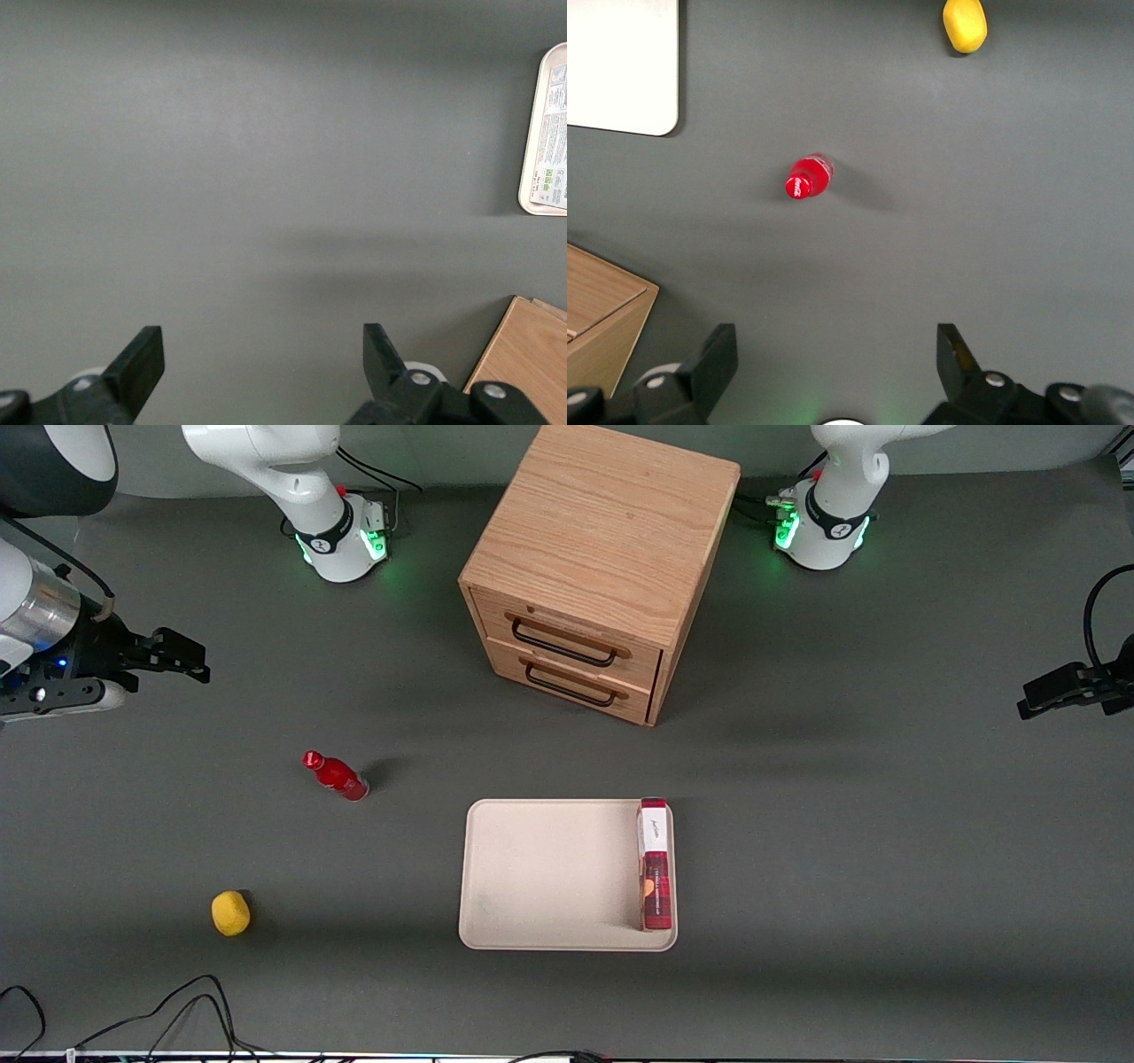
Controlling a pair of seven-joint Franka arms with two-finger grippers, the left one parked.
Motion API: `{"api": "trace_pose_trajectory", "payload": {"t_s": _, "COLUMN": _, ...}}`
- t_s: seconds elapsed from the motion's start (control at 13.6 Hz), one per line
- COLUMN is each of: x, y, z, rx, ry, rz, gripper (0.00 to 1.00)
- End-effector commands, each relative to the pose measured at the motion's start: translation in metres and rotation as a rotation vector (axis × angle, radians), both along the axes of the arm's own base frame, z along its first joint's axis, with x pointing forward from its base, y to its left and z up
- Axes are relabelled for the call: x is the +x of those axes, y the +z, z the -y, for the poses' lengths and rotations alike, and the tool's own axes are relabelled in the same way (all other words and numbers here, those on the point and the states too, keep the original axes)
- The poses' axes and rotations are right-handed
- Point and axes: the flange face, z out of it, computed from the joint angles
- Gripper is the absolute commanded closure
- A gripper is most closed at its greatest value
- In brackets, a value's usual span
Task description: Open upper drawer
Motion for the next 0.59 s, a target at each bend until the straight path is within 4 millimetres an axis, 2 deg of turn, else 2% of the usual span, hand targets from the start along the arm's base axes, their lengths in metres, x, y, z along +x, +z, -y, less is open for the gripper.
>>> {"api": "trace_pose_trajectory", "payload": {"t_s": 0.0, "x": -0.0054, "y": 0.0049, "z": 0.0023, "rx": 0.009, "ry": 0.009, "rz": 0.016, "gripper": 0.00}}
{"api": "trace_pose_trajectory", "payload": {"t_s": 0.37, "x": 0.0005, "y": 0.0085, "z": 0.0031, "rx": 0.017, "ry": 0.010, "rz": 0.018, "gripper": 0.00}}
{"api": "trace_pose_trajectory", "payload": {"t_s": 0.52, "x": 0.0005, "y": 0.0107, "z": -0.0040, "rx": 0.022, "ry": 0.022, "rz": 0.022, "gripper": 0.00}}
